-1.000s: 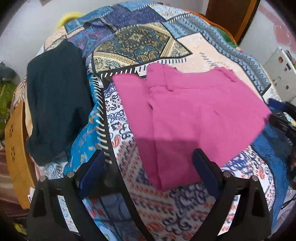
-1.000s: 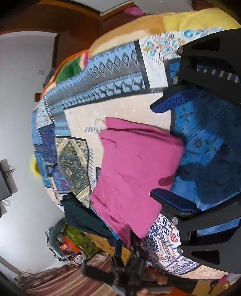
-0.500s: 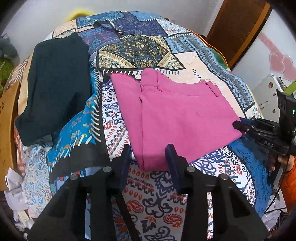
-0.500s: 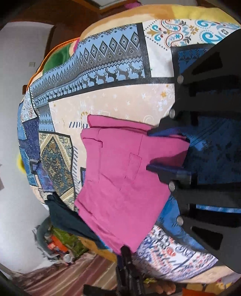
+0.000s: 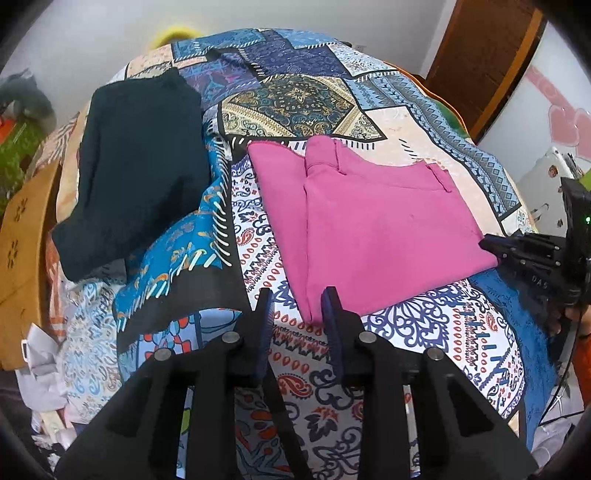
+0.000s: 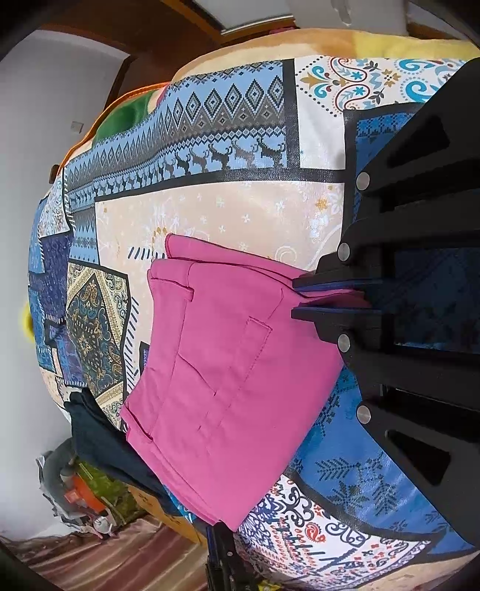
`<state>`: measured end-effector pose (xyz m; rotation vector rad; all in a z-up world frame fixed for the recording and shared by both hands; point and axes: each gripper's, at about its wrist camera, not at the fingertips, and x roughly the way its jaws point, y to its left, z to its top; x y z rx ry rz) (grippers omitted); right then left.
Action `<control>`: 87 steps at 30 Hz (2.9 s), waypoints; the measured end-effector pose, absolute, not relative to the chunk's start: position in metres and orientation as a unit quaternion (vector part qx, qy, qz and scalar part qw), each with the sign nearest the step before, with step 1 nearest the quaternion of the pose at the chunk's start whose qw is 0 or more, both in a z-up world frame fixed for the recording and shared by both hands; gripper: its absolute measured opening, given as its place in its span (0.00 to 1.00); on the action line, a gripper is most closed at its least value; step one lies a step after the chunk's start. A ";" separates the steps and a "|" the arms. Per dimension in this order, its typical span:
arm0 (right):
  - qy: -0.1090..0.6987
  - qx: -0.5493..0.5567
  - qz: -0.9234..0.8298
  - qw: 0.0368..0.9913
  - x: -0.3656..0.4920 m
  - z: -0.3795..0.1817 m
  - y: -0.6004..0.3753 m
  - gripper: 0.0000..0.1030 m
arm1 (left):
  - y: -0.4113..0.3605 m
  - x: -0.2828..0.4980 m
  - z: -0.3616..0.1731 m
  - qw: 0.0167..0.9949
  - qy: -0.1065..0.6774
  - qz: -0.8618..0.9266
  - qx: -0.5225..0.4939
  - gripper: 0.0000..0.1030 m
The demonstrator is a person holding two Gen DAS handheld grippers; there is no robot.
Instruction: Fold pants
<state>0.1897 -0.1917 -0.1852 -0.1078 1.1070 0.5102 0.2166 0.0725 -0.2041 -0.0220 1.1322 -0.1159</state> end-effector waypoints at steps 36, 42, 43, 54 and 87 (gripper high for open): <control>0.516 -0.058 0.249 0.818 0.286 -0.198 -0.156 0.26 | 0.052 0.371 -0.247 0.806 0.587 -0.074 -0.021 0.31; 0.519 -0.070 0.249 0.814 0.288 -0.199 -0.157 0.25 | 0.052 0.370 -0.247 0.809 0.584 -0.063 -0.011 0.31; 0.519 -0.070 0.248 0.815 0.288 -0.199 -0.157 0.25 | 0.052 0.370 -0.246 0.810 0.583 -0.065 -0.012 0.31; 0.510 -0.037 0.227 0.829 0.276 -0.176 -0.179 0.43 | 0.077 0.344 -0.202 0.842 0.539 -0.033 0.003 0.43; 0.551 0.073 0.245 0.794 0.265 -0.209 -0.188 0.19 | 0.065 0.328 -0.243 0.795 0.587 -0.119 -0.094 0.24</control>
